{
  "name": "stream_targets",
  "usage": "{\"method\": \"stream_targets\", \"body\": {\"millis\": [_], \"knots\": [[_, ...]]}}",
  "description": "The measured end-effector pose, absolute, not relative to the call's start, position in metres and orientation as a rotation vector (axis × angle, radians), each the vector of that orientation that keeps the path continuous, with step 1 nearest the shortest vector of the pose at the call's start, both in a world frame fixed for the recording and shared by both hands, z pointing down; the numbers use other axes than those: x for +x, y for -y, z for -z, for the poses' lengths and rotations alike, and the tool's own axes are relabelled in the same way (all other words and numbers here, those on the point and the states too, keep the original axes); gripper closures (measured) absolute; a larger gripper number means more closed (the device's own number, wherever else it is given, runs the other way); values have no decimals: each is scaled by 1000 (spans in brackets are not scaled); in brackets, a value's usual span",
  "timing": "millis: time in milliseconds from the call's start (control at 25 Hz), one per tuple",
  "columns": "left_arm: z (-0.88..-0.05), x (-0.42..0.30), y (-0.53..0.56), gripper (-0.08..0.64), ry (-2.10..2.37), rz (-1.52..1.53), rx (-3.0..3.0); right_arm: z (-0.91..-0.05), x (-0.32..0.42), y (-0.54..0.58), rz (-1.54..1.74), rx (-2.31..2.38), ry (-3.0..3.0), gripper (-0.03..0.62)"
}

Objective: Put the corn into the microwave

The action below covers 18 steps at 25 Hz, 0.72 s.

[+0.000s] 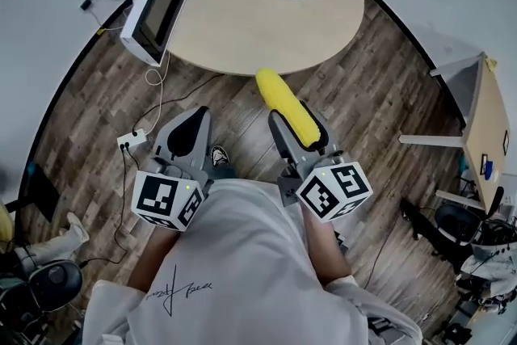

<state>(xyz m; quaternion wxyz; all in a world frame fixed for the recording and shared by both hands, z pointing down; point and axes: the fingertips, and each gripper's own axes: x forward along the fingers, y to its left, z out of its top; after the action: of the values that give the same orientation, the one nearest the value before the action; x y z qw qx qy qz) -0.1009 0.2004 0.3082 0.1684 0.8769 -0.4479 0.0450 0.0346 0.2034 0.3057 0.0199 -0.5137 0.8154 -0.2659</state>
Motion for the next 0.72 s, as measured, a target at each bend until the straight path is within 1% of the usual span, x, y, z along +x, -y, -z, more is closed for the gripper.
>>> {"method": "stream_targets", "body": {"millis": [280, 480, 720], "knots": [[-311, -131, -168, 571, 1257, -122, 2502, -305, 9, -176, 804, -1626, -2543, 330], [-312, -149, -154, 570, 1315, -83, 2456, -305, 5, -164, 790, -1641, -2560, 330], [-314, -150, -139, 570, 1325, -75, 2436, -306, 6, -143, 788, -1638, -2579, 330]]}}
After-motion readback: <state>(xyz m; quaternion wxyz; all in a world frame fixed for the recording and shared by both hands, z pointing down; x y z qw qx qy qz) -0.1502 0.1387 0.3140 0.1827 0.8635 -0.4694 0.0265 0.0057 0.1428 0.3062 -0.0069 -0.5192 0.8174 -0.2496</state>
